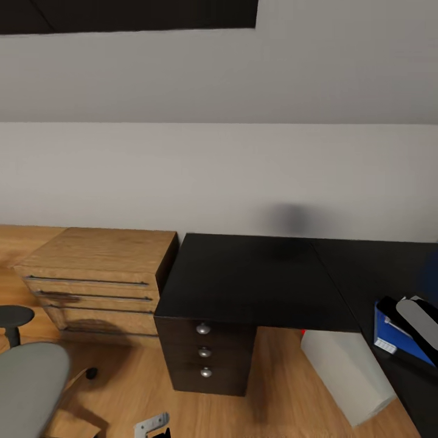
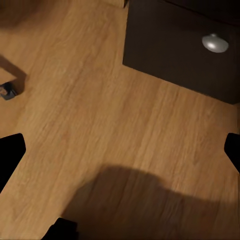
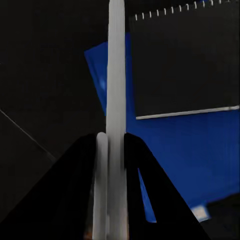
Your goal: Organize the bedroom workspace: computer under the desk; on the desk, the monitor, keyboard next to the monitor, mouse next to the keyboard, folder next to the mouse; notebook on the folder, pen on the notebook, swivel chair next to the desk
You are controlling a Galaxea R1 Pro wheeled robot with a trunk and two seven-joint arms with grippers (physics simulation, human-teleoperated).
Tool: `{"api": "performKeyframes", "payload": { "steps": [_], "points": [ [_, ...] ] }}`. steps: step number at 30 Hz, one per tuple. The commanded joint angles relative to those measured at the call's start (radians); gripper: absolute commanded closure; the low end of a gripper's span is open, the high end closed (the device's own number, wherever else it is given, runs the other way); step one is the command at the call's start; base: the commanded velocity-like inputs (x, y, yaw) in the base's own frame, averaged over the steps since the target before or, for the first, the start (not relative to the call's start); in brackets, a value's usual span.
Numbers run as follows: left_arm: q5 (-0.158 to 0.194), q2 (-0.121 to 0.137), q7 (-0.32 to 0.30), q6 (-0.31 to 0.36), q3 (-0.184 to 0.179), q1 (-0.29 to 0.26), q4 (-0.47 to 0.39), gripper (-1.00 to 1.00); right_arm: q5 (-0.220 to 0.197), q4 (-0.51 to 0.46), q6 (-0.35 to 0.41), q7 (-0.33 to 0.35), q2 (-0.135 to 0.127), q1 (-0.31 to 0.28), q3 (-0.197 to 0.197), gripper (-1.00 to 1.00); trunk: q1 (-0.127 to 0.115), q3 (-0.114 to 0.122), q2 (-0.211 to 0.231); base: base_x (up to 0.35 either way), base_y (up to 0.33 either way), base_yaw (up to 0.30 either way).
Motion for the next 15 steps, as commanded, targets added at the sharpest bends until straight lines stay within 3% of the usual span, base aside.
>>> {"api": "performKeyframes", "payload": {
  "steps": [1, 10, 15],
  "points": [
    [0.005, 0.0, 0.009, 0.004, -0.004, 0.0, -0.002, -1.0, -0.003, 0.0, 0.003, 0.0, -0.001, -0.001, 0.003, 1.0, 0.0, -0.001, -0.001, 0.0, 0.0, -0.3],
    [0.004, -0.001, 0.011, 0.003, -0.005, 0.0, -0.003, -1.0, 0.001, 0.031, 0.003, 0.035, -0.001, -0.001, 0.001, 1.0, 0.0, -0.001, -0.001, 0.0, 0.0, -0.298],
    [0.004, -0.001, 0.011, 0.003, -0.008, 0.0, -0.003, -1.0, 0.017, 0.036, 0.002, 0.052, 0.004, -0.001, 0.016, 1.0, 0.0, -0.002, -0.001, 0.0, 0.0, -0.087]
  ]
}}
